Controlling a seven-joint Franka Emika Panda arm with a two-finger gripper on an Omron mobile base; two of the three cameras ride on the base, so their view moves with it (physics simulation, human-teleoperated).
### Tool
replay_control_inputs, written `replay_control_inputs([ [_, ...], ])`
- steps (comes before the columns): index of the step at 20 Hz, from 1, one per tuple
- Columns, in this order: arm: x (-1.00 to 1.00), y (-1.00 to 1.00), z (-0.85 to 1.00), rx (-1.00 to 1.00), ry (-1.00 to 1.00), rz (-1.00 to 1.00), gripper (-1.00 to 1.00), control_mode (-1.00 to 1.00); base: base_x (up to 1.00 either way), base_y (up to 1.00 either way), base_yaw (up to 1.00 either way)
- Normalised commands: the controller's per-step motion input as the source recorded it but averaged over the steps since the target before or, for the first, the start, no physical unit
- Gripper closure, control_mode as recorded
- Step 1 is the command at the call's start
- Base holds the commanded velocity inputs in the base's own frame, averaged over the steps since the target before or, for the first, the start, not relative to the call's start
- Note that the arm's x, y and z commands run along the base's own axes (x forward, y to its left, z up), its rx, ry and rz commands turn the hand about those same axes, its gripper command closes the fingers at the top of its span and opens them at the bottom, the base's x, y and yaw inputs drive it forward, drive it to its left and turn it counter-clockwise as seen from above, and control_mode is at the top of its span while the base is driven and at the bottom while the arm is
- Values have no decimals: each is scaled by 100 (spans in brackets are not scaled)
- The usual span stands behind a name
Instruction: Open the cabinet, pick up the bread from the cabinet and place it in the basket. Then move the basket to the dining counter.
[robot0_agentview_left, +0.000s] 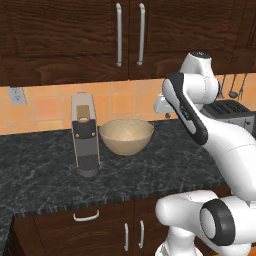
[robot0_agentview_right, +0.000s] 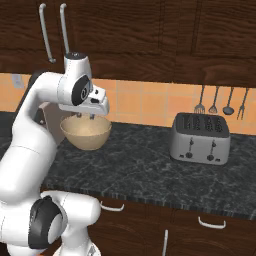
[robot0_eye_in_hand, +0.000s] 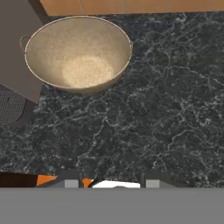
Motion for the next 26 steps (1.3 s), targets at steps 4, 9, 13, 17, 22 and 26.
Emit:
replay_control_inputs([
  [4,-57,9,2,-1,-15,3,-100,-100,0,0,0],
  [9,-63,22,79,0,-51,0,-100,-100,0,0,0],
  [13,-20,16,100,0,-38,0,-100,-100,0,0,0],
  [17,2,23,98,-4,-37,-5,-100,-100,0,0,0],
  [22,12,27,95,-4,-27,-9,-100,-100,0,0,0],
  [26,26,18,76,-2,-3,-3,-100,-100,0,0,0],
])
